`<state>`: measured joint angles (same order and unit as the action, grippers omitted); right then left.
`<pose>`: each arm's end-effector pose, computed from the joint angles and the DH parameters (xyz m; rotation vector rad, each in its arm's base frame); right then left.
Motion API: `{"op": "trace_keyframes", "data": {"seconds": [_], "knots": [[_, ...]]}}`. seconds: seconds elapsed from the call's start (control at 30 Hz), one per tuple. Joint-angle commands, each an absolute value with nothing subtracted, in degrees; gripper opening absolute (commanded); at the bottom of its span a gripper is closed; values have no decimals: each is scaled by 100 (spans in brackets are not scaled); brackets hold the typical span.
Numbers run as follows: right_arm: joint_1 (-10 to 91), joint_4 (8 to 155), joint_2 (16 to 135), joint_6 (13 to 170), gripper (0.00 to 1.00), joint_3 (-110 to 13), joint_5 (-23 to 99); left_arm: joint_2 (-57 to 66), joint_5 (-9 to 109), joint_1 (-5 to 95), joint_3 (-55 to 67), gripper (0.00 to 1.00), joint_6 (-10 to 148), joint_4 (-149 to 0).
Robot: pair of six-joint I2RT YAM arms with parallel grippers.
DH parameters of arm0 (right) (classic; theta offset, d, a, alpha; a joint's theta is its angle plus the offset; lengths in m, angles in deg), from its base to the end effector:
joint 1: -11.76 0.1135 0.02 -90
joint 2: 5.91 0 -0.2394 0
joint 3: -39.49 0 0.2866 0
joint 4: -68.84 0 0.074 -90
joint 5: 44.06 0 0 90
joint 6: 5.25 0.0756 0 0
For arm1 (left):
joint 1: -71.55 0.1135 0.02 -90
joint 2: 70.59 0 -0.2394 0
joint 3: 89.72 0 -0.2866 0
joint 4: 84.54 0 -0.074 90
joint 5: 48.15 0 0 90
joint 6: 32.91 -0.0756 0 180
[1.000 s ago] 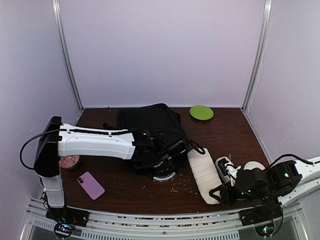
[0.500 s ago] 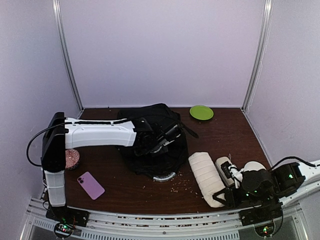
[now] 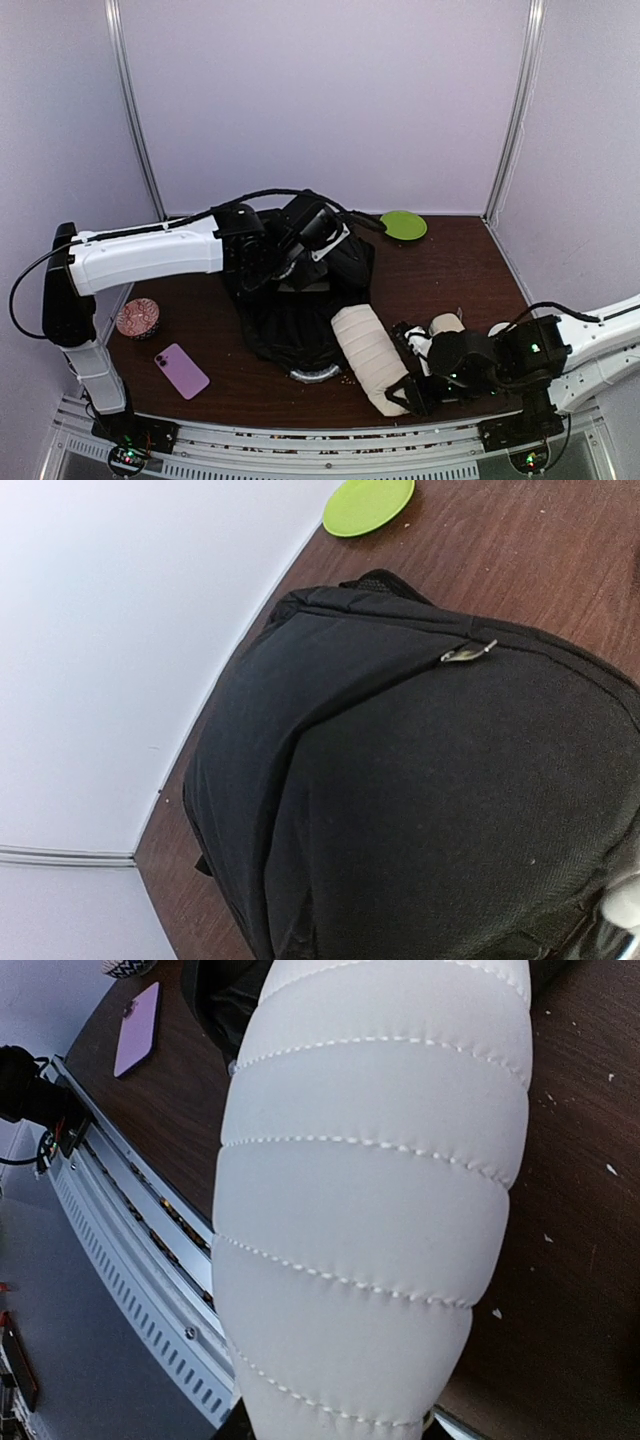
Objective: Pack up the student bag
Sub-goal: Place the stationery in the student bag.
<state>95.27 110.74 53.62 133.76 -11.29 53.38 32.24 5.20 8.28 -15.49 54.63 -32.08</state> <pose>0.0410 0.2734 0.1610 -0.7240 2.5386 0.7947 0.2413 -0.3788 0.2592 0.9769 2.0115 0.2198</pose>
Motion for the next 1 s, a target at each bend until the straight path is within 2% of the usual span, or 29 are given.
{"op": "trace_keyframes", "data": {"seconds": [0.0,0.23,0.5,0.97], "knots": [[9135,10311,5899,13135,31,-1532,4965,2756,648,714,-1644,0,5896,-3831],[8349,9684,6646,13409,31,-1536,4601,2710,618,638,-1509,0,6150,-3982],[7527,9269,7070,13699,32,-1500,4739,2691,809,560,-1257,0,6630,-4310],[6733,8938,8174,13660,32,-2116,4976,2693,1140,176,-1103,0,6800,-4683]]}}
